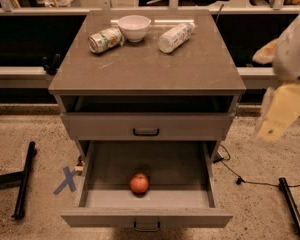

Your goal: Pick apple from middle drawer and place on counter

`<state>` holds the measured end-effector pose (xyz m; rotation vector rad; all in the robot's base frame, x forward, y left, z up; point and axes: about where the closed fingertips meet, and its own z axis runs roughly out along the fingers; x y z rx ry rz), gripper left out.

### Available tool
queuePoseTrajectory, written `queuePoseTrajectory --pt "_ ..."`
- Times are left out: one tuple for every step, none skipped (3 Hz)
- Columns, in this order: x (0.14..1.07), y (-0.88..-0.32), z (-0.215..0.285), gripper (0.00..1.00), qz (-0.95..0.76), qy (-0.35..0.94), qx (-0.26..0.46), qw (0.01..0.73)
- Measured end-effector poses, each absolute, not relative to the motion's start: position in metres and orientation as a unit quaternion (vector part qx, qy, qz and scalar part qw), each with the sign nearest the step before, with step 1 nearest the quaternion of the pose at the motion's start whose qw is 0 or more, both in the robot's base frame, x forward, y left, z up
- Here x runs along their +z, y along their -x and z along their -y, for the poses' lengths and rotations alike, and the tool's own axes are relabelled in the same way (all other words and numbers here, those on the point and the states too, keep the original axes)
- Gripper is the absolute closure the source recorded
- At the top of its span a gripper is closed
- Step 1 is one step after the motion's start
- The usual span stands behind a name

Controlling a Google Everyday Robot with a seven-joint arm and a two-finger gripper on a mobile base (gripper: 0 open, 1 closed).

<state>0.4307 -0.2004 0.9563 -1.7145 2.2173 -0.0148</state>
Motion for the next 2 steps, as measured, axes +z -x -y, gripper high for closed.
queuePoseTrajectory --pt "0.897 -0.413 0.150 0.00 -0.774 0.598 0.086 0.191" --pt "0.830 -0.394 0.086 0.00 -0.761 0.586 0.188 0.205"
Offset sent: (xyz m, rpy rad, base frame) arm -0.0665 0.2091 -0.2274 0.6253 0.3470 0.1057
